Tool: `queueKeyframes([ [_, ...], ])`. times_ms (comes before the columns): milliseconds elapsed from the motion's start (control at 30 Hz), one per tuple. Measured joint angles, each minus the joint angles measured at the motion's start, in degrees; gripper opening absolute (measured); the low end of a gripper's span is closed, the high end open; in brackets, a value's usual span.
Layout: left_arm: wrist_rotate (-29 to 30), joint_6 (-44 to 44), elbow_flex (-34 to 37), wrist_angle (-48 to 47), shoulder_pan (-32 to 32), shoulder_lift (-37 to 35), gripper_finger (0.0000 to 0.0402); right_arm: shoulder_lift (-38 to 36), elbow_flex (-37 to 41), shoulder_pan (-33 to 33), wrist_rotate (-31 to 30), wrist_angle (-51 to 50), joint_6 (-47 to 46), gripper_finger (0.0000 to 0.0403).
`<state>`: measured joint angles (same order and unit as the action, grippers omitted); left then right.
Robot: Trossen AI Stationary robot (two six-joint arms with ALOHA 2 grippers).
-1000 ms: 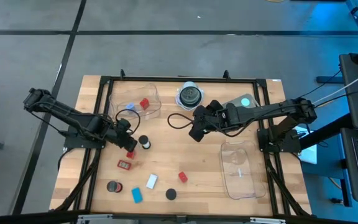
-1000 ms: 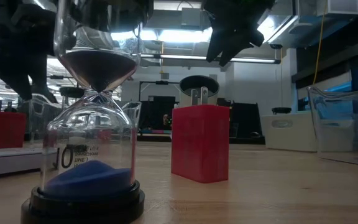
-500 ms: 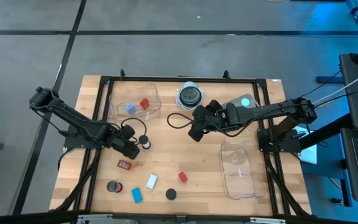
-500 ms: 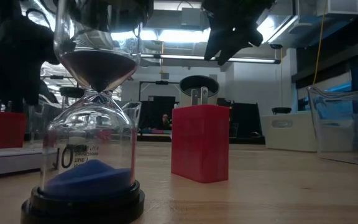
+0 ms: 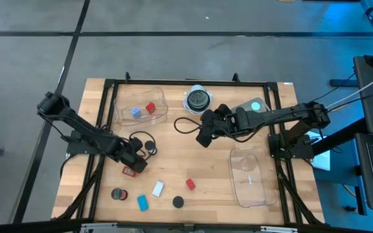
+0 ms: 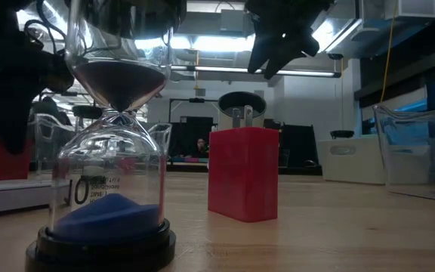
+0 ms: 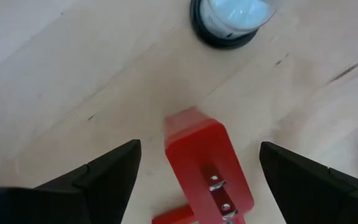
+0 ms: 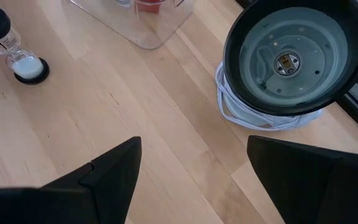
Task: Pick & Place Office items
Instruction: Put the left red charger adapter into the left transparent bin
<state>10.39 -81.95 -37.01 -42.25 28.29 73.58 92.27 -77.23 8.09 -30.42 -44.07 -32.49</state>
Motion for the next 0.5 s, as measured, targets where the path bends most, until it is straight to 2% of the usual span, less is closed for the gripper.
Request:
queueKeyframes([
  [200, -1.4, -0.8, 0.0, 0.1, 0.3, 1.3, 0.0288, 0.0, 0.0, 0.0, 0.0, 0.1, 0.0, 0.0297],
  [500, -0.9, 0.2, 0.0, 0.1, 0.2, 1.3, 0.0179, 0.0, 0.0, 0.0, 0.0, 0.2, 0.0, 0.0297],
])
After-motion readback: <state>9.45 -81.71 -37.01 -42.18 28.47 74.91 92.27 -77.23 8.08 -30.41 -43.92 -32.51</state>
